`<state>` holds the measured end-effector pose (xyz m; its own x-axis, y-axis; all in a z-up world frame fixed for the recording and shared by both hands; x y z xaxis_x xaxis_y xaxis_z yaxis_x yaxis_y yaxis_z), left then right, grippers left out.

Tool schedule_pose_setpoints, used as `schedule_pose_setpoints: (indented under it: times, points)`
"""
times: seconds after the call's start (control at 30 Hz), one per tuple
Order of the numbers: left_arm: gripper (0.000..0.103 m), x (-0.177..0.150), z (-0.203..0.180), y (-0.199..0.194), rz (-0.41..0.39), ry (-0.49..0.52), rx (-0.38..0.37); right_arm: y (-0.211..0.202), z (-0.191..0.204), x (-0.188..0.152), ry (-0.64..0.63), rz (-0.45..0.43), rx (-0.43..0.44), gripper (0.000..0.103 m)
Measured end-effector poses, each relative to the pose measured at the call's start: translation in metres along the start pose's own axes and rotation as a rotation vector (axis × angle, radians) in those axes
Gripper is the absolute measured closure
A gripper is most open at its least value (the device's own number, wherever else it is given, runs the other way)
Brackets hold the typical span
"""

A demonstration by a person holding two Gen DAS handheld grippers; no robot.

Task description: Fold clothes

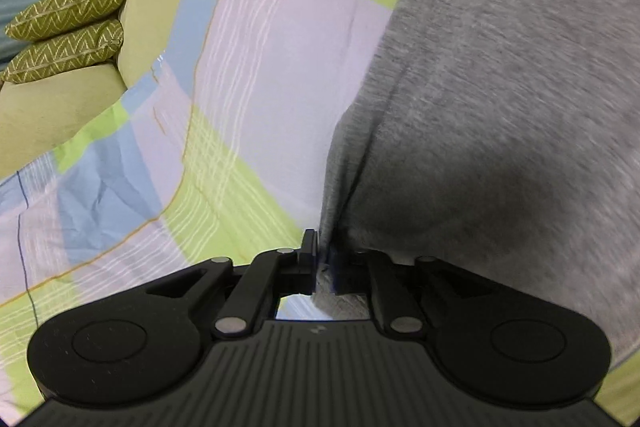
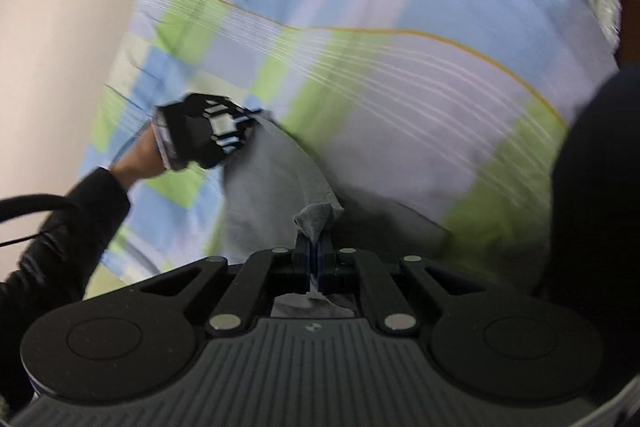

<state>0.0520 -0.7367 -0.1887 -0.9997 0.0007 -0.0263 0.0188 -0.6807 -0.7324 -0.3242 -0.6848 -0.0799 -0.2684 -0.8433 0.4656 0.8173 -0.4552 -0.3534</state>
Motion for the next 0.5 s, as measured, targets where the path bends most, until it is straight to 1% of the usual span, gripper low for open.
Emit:
schedule_pose_setpoints:
  times: [0.03,0.07,0.1,0.17,0.2,0.3,0.37,0.4,0.47,0.5]
  points:
    - [0.066,-0.001,0.003,-0.001,0.004,-0.025,0.021,0.002,-0.004,-0.002,-0.005,0.006,-0.010,0.101]
    - [0.058,-0.002,0.007,-0.002,0.008,-0.050,0.042,0.001,-0.007,-0.004,-0.015,0.010,-0.018,0.101]
    - [0.053,-0.003,0.009,-0.004,0.010,-0.071,0.051,0.001,-0.009,-0.006,-0.032,0.016,-0.030,0.101]
    - [0.049,-0.009,0.017,-0.019,0.023,-0.174,0.072,0.002,-0.013,-0.008,-0.049,0.019,-0.053,0.101]
    - [0.049,-0.010,0.020,-0.023,0.024,-0.195,0.080,0.004,-0.012,-0.008,-0.056,0.021,-0.056,0.101]
    - [0.049,-0.011,0.024,-0.061,0.012,-0.335,0.158,0.012,-0.011,-0.007,-0.084,0.026,-0.060,0.101]
    - [0.049,0.002,0.018,-0.102,-0.049,-0.503,0.210,0.011,-0.011,-0.007,-0.082,0.035,-0.046,0.101]
    - [0.049,0.006,0.015,-0.112,-0.064,-0.553,0.221,0.010,-0.011,-0.007,-0.079,0.038,-0.036,0.101]
    - [0.048,0.024,-0.007,-0.153,-0.129,-0.802,0.237,0.009,-0.008,-0.006,-0.066,0.043,-0.006,0.101]
    - [0.047,0.030,-0.012,-0.161,-0.152,-0.869,0.239,0.008,-0.007,-0.005,-0.061,0.046,0.008,0.101]
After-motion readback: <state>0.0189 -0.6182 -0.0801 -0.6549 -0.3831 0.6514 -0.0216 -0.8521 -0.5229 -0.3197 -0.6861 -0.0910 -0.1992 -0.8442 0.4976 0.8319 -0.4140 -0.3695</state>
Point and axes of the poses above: each gripper's, at about its wrist camera, not at the fingertips, and y roughly the way its jaws point, z to its left, x to its top, the point moved 9 cm from there along y, roughly the way its jaws point, and after that the axes turned 13 degrees about -z, right-handed, at the moved point
